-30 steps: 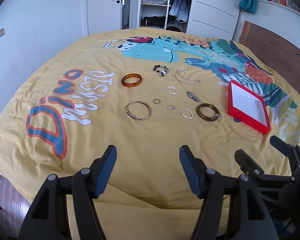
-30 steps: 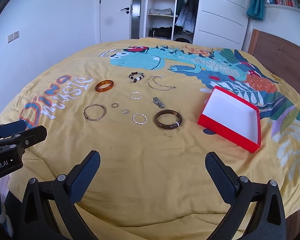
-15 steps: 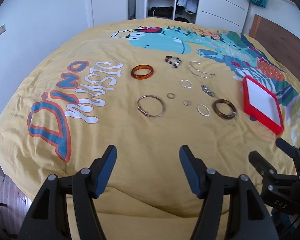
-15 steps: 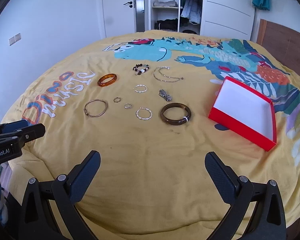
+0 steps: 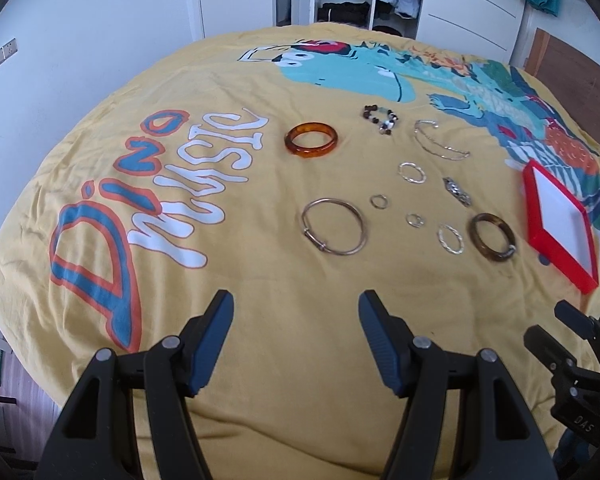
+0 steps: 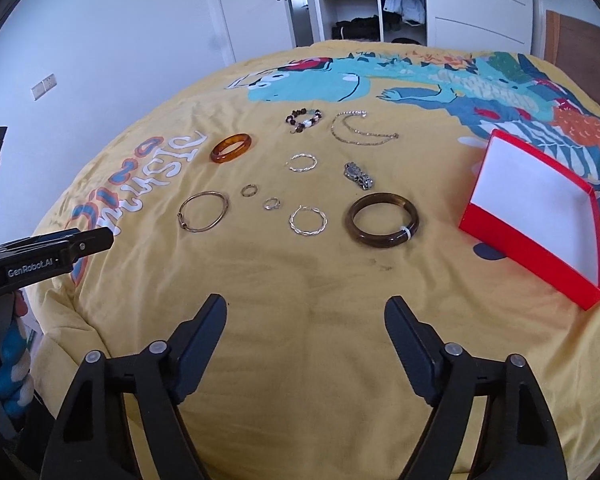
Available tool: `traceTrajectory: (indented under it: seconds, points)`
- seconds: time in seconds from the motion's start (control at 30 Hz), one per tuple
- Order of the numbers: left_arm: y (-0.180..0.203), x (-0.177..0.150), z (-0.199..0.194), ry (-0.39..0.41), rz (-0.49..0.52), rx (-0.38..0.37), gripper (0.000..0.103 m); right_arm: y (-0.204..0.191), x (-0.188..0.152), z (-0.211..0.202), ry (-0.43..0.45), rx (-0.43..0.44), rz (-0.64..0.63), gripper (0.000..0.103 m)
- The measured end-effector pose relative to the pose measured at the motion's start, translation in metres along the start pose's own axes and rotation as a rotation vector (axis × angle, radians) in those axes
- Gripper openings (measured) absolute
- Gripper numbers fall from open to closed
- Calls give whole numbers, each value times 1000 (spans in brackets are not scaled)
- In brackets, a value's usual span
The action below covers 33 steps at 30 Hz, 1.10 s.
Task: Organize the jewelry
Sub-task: 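Close the left gripper on the silver bangle while the right approaches a small ring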
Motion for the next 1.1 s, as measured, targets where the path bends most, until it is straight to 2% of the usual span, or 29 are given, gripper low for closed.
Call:
traceTrajectory:
  seconds: [0.17, 0.33, 0.7, 0.9, 1.1]
  points:
    - [-3, 14, 19, -5, -10, 3, 62, -1, 4, 12, -13, 40, -3, 70]
    - [-4, 26, 40, -12, -23, 1, 62, -1, 9, 24, -17, 72, -6, 68]
    - [-9, 41, 95, -46, -45, 21, 62, 19, 24, 52, -24, 80, 14, 60]
    - [-9, 40, 115, -63, -57, 27, 62, 23, 35, 65, -24, 84, 13, 59]
    - [-9, 37, 130, -82, -53, 28, 60, 9, 41, 78, -28, 128, -7, 55]
Point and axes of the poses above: each gripper's, at about its wrist camera, not at the fingertips, and z roughly the way its jaws point, y to its right, x to its top, the point moved 10 cm from there along z, roughly the way its jaws point, and after that the axes turned 3 degrees about -x, right-handed, at the moved point
